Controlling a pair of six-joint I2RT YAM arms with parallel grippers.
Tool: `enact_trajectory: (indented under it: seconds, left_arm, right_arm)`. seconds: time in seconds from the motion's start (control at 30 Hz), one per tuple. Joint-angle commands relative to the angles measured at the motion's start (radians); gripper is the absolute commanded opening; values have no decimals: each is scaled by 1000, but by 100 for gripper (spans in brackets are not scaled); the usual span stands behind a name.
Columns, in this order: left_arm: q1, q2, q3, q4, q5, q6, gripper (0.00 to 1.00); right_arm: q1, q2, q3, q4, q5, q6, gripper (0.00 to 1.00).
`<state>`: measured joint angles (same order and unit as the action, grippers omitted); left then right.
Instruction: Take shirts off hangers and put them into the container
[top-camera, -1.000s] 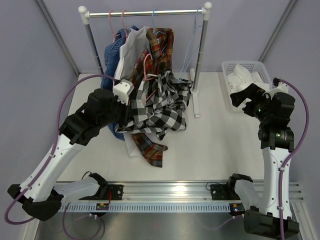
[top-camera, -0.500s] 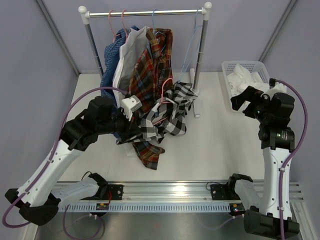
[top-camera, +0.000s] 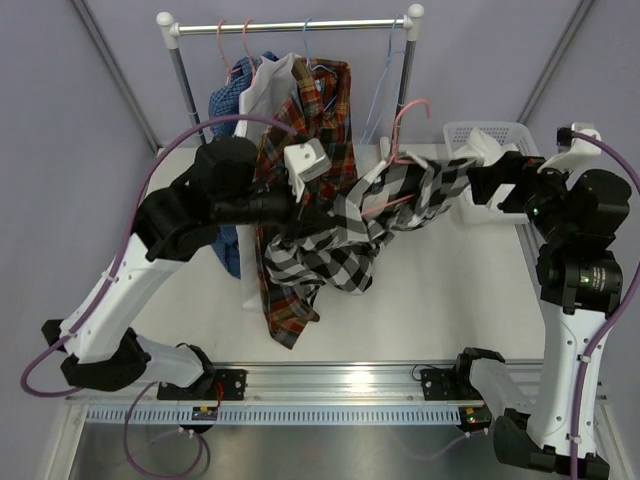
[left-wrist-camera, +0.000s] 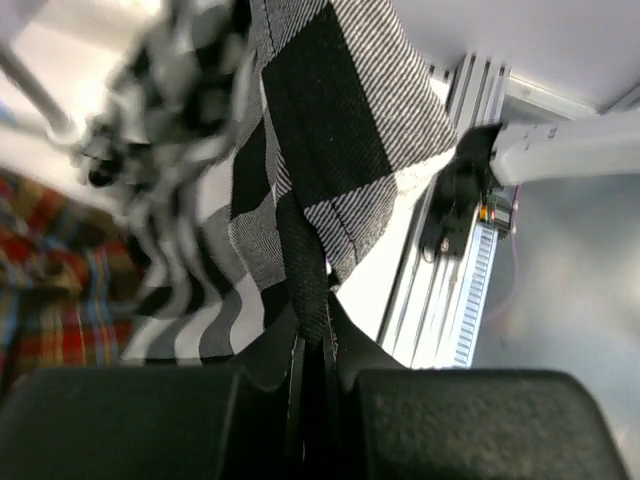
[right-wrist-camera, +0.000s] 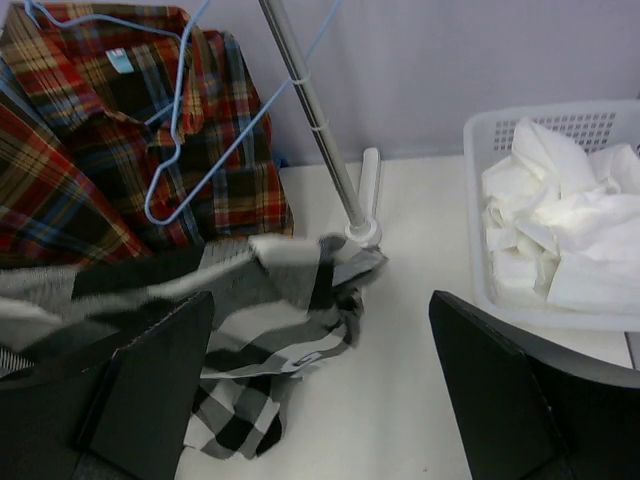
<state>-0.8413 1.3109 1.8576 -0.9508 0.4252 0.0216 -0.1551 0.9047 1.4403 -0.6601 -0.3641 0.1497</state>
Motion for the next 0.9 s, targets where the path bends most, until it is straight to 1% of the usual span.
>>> enact_trajectory:
  seconds: [0.0, 0.1, 0.13, 0.2, 0.23, 0.27, 0.33, 0.37, 0.47, 0.53, 0.6, 0.7, 0.8, 0.87]
  left_arm:
    - [-22, 73, 231, 98, -86, -12, 0]
    - [-22, 114, 282, 96, -170, -15, 0]
    - [-22, 117, 260, 98, -221, -15, 0]
    - [-22, 120, 204, 96, -258, -17, 0]
    - [-22, 122, 133, 99, -270, -17, 0]
    - [-22, 122, 93, 107, -270, -53, 0]
    - [-24, 128, 26, 119, -275, -71, 0]
    - [-27, 131, -21, 138, -272, -83, 0]
    - [-47, 137, -67, 187, -258, -98, 0]
    - [-56, 148, -69, 204, -252, -107, 0]
    - [-70, 172, -54, 216, -243, -111, 0]
    - [-88, 205, -25, 236, -215, -114, 0]
    - [-108, 241, 1, 242, -201, -118, 0]
    - [-123, 255, 25, 242, -189, -117, 0]
  right_arm:
    - [9, 11, 75, 16, -18, -16, 99]
    - [9, 26, 132, 1, -7, -12, 99]
    - [9, 26, 141, -3, -4, -12, 99]
    - [9, 11, 140, 5, 10, -7, 99]
    - [9, -7, 129, 5, 10, -7, 98]
    - [11, -15, 124, 2, 10, -7, 98]
    - [25, -52, 92, -4, -4, -16, 98]
    - [52, -62, 77, -3, -18, -21, 98]
    - [89, -99, 3, 17, -93, -29, 96]
    - [114, -96, -30, 14, -134, -27, 95]
    - [135, -90, -46, 5, -148, -27, 95]
    - [149, -89, -81, 40, -157, -12, 95]
    - [149, -57, -80, 47, -171, -6, 95]
    - [184, -27, -69, 48, -167, -9, 95]
